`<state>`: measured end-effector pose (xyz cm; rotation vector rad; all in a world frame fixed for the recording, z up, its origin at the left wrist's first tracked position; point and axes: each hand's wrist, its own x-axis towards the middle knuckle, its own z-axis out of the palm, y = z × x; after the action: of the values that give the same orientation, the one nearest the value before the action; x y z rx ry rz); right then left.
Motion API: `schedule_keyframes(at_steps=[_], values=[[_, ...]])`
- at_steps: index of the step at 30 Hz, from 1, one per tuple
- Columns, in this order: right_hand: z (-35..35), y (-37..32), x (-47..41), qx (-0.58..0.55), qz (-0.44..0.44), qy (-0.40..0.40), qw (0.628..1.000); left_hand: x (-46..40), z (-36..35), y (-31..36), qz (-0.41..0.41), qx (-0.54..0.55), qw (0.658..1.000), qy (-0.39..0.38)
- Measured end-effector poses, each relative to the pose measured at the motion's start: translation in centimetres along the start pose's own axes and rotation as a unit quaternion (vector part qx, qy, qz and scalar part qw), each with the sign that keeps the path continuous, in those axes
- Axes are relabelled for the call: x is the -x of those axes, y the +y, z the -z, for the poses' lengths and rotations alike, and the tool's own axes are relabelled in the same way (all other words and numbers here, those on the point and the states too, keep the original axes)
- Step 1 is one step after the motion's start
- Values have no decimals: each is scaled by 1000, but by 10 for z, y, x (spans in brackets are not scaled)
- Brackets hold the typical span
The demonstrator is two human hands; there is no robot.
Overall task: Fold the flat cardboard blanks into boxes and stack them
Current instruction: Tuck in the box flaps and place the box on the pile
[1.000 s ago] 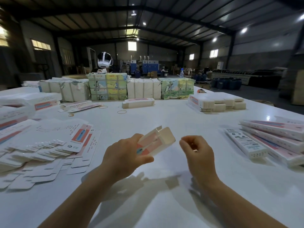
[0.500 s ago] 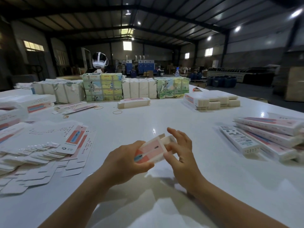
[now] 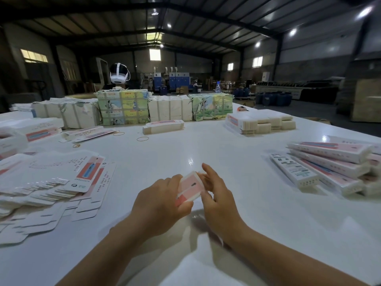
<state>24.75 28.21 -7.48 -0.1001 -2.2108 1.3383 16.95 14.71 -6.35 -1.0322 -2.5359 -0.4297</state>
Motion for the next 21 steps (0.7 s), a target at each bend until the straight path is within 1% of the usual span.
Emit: schedule_keyframes(at_steps=[4,6,7,8,9,10,11,12,13,14,15,16,18,19,20,21], values=[[4,-2,-3,2,4,-20,1000,-2,0,-3,4,-13,1000,2],[10,-3,-8,18,7,17,1000,-2,2,-5,5,-3,1000,9],[14,-4,-10,8,-12,40,999,-1,3,-5,4,6,1000,15],[18,-4,-13,-29,-64,44,997,0,4,-5,1,14,1000,23],[21,-5,-15,-105,-135,22,985,0,5,-5,-3,18,999,31],[22,-6,-16,-212,-196,-16,957,1,5,-3,-8,18,999,37],[23,-6,-17,-324,-235,-54,915,2,5,-2,-13,17,999,39],[23,-5,-19,-406,-250,-76,876,2,5,0,-19,16,999,37],[23,-5,-21,-441,-248,-85,858,3,5,1,-23,14,999,33],[22,-4,-21,-439,-238,-82,863,3,5,2,-25,11,999,28],[21,-4,-21,-414,-220,-68,881,3,4,3,-25,5,999,24],[20,-3,-19,-366,-193,-51,909,3,4,4,-26,0,999,22],[16,-1,-14,-214,-107,-19,971,4,2,7,-28,-15,999,24],[15,0,-12,-113,-53,0,992,3,1,8,-28,-25,999,29],[13,0,-9,-15,3,9,1000,3,0,9,-30,-36,998,34],[11,0,-7,66,52,9,996,3,0,10,-32,-47,998,38]])
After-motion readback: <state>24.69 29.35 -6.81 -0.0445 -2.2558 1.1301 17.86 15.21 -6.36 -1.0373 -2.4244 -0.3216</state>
